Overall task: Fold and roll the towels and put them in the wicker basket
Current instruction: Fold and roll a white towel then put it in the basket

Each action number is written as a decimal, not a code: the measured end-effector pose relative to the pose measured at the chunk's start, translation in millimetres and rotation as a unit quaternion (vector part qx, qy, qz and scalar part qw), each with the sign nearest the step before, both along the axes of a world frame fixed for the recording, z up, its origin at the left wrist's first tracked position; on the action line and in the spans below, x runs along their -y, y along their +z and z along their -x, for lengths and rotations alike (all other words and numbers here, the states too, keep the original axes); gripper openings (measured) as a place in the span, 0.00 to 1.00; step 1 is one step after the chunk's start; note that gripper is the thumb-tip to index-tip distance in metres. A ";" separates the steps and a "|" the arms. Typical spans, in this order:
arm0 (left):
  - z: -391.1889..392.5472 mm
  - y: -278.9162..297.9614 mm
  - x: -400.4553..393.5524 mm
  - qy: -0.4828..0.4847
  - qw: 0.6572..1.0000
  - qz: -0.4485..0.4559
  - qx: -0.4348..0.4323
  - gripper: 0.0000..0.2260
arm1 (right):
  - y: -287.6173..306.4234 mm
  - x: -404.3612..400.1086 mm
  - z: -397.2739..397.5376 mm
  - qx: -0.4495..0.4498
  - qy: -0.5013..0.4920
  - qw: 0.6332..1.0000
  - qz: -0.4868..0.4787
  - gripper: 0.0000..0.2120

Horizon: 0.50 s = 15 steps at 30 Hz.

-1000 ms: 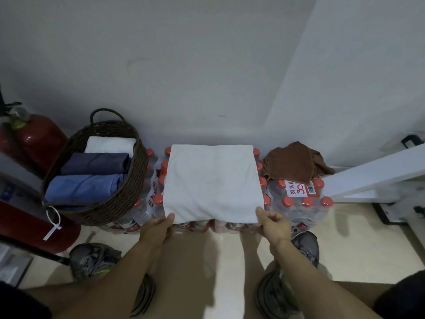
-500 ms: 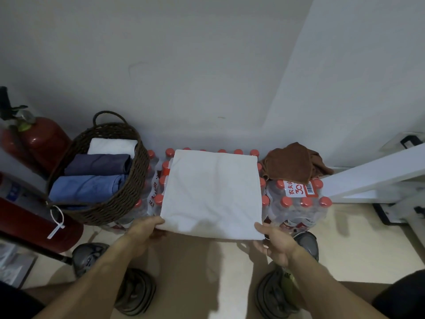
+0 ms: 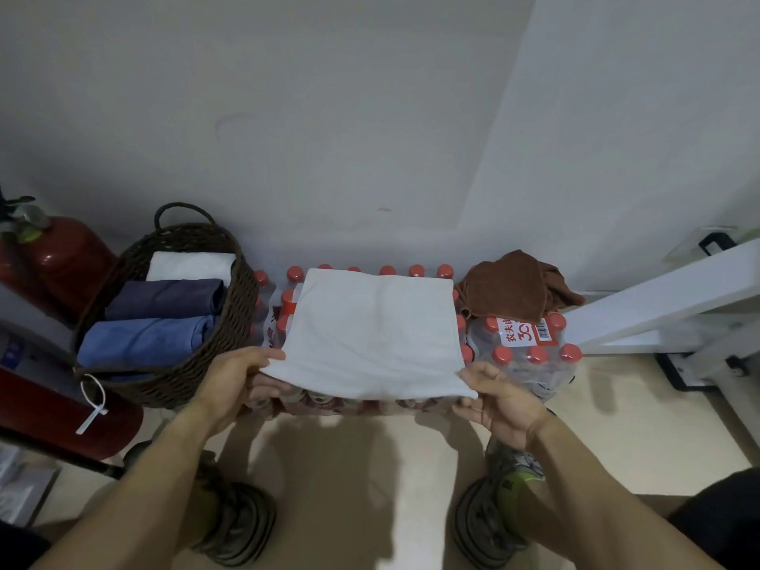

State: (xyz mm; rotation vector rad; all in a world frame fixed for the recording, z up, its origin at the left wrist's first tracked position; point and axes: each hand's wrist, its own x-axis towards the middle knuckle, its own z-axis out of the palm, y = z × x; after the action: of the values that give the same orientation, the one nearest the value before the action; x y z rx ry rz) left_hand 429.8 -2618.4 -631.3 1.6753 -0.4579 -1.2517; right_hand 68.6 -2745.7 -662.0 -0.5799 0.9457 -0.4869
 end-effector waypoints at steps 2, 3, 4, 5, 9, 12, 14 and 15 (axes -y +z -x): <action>-5.4 8.7 3.7 -0.088 0.996 0.014 -0.017 0.13 | 10.1 9.7 1.3 0.018 0.014 1.000 0.016 0.14; -8.1 12.6 5.4 -0.138 0.990 0.019 0.018 0.14 | 16.0 14.7 2.1 0.020 0.027 0.999 0.024 0.18; -10.1 15.8 7.5 -0.169 0.983 0.020 0.070 0.15 | 21.5 19.7 2.8 0.021 0.040 0.998 0.035 0.20; -11.3 18.7 9.1 -0.174 0.977 0.018 0.126 0.14 | 27.0 24.2 3.0 0.020 0.052 0.997 0.050 0.22; -10.6 28.6 15.2 -0.112 0.956 0.021 0.272 0.04 | 41.4 37.8 -0.1 -0.089 0.101 0.976 0.172 0.25; -12.9 28.7 21.6 -0.115 0.945 0.030 0.303 0.07 | 46.8 42.2 0.6 -0.223 0.152 0.924 0.270 0.13; -9.2 30.3 24.0 -0.128 0.964 0.060 0.226 0.06 | 49.4 44.3 3.2 -0.272 0.193 0.899 0.283 0.08; -6.8 29.5 24.5 -0.139 0.970 0.076 0.183 0.05 | 50.9 44.9 3.5 -0.286 0.212 0.889 0.286 0.07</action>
State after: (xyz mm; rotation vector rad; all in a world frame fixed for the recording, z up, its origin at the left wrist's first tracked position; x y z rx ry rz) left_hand 436.6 -2642.9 -601.9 1.7561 -1.0171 -1.0678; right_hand 65.1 -2790.6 -611.0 -1.4934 1.1888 -0.1840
